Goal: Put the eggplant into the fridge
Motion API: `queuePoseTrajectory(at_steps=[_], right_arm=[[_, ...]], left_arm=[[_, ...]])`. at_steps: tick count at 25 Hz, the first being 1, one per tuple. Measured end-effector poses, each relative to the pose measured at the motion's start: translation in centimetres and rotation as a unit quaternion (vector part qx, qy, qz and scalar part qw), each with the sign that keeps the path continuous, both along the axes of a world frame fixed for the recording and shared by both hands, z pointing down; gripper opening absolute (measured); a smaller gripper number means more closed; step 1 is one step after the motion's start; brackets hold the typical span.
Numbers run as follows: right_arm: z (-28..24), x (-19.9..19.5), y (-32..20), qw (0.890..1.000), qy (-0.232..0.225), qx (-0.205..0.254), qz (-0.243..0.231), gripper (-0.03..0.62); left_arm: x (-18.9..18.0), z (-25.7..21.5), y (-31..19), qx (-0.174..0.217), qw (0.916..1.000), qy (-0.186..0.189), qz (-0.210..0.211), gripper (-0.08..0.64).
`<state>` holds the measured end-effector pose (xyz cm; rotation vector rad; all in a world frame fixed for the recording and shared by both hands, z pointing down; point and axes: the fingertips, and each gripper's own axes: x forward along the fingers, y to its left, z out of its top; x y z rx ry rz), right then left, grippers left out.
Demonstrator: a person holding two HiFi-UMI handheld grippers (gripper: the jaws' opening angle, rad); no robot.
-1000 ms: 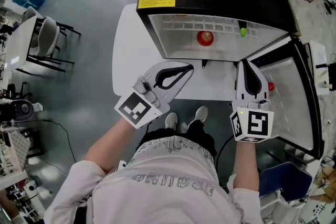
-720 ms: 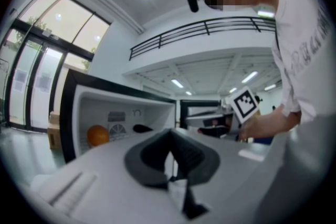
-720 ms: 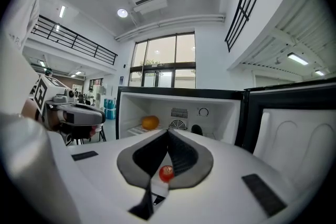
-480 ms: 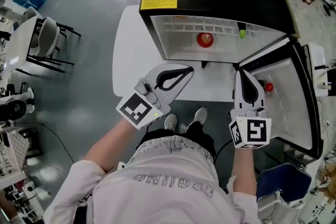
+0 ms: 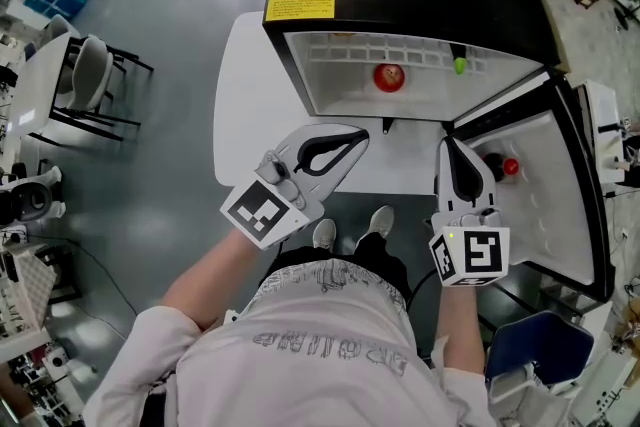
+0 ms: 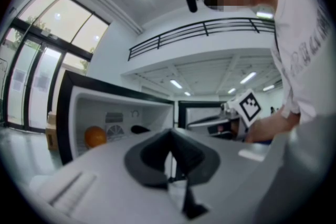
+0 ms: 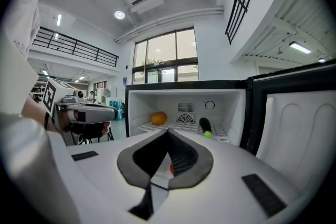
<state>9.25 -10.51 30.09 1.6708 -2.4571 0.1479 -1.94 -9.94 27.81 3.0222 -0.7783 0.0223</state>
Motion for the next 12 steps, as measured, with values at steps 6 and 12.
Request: queuePoseTrajectory(at_steps=[6, 12], right_arm=[[0.22, -0.77, -0.16, 1.0, -0.005, -0.004, -0.008, 0.005], [0.4, -0.88, -0.06, 1.0, -0.003, -0.007, -0.015, 0.005]], left_arm=[[0.25, 0.5, 0.13, -0.004, 1.0, -0.001, 0.003, 0.006], [0.33, 0.54, 0.23, -0.006, 1.0, -0.002, 0.003, 0.006]])
